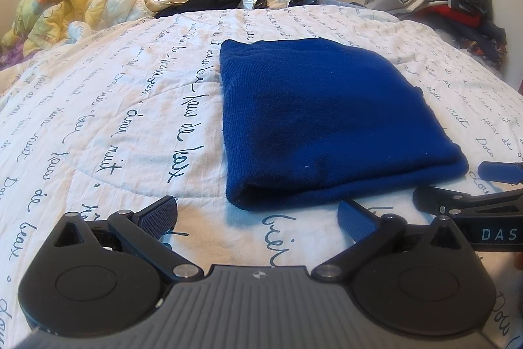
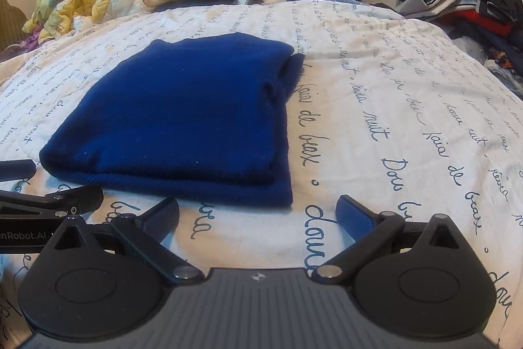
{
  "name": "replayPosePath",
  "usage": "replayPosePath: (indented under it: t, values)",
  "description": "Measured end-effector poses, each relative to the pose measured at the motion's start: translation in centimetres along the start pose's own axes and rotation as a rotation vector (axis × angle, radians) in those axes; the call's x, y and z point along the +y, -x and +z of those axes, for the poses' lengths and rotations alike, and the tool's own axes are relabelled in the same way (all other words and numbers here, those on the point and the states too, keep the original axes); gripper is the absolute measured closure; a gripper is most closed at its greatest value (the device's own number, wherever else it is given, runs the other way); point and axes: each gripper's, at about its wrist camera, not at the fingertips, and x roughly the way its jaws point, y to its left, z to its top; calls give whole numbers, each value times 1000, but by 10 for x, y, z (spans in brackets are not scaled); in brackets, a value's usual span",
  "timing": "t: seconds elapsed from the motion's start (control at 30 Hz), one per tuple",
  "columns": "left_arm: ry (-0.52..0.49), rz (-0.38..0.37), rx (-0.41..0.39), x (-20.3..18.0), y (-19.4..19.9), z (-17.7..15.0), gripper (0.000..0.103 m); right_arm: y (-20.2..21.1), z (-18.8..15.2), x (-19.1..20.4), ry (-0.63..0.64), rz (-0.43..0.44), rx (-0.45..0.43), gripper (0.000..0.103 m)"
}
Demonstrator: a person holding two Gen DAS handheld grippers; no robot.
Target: Fold small clothes
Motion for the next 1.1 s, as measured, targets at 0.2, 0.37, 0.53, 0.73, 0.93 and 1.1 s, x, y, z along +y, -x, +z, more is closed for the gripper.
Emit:
replayPosePath:
  t: [0.2,0.37,0.53,0.73,0.93,1.1]
  values:
    - [-1,-1,0,0,0,0,0,-1,0,-1,0,0,-3,0]
    - [-1,-1,0,0,0,0,0,0,0,-1,-2,-2,-5,0]
    - [0,-1,0,0,0,0,0,0,0,0,-5,-6,-9,0]
    - [0,-1,0,0,0,0,0,1,0,0,-4,-4,-9,0]
    - [0,-1,0,0,0,0,0,1,0,0,-6,-4,-10,0]
    - [0,-1,-1,0,0,0,0,1,0,1,-6,-4,-10,0]
